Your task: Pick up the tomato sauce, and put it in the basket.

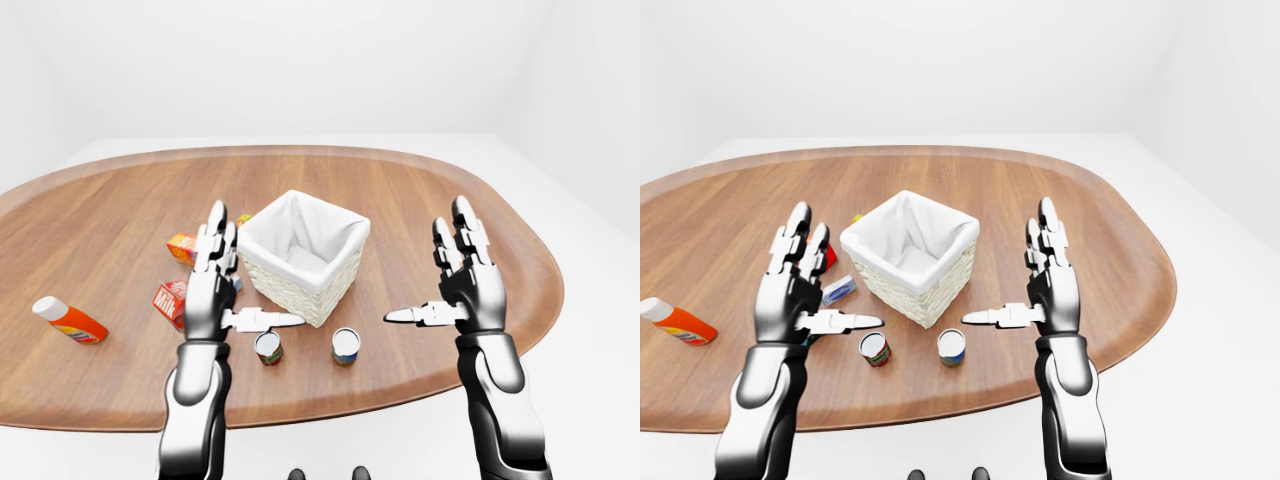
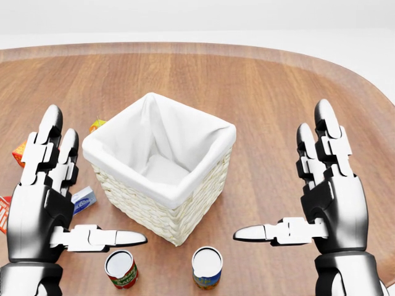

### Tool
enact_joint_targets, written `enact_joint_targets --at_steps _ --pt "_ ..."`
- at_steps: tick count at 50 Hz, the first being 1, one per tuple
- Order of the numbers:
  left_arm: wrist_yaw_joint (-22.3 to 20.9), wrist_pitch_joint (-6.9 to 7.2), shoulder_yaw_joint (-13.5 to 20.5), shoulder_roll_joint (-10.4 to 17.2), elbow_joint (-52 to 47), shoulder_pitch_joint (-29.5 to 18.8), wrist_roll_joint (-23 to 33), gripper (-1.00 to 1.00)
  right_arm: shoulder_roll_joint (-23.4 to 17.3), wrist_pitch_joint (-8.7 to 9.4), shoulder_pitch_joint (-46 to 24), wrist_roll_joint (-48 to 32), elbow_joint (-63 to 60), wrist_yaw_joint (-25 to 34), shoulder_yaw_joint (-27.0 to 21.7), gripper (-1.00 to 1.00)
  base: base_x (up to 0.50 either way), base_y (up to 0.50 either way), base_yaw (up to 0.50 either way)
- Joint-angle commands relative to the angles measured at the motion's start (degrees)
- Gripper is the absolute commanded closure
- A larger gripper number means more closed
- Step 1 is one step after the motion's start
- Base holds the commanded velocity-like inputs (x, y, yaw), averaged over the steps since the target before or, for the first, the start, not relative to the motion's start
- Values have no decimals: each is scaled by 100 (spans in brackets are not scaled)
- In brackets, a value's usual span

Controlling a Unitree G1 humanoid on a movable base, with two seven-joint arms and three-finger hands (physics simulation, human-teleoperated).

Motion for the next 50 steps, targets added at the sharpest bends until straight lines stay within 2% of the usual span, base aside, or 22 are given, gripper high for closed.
enact_joint_targets --at_steps 1,26,50 --pt "4 0 12 -3 264 -2 -17 -97 0 0 -1 19 -13 -13 -10 -100 0 0 0" --pt "-11 0 66 2 1058 -66 -182 -97 -5 0 -4 13 8 -14 -7 -100 0 0 0" --pt "-15 0 18 1 1379 16 -194 -96 -38 0 -124 48 95 -35 -94 -100 0 0 0"
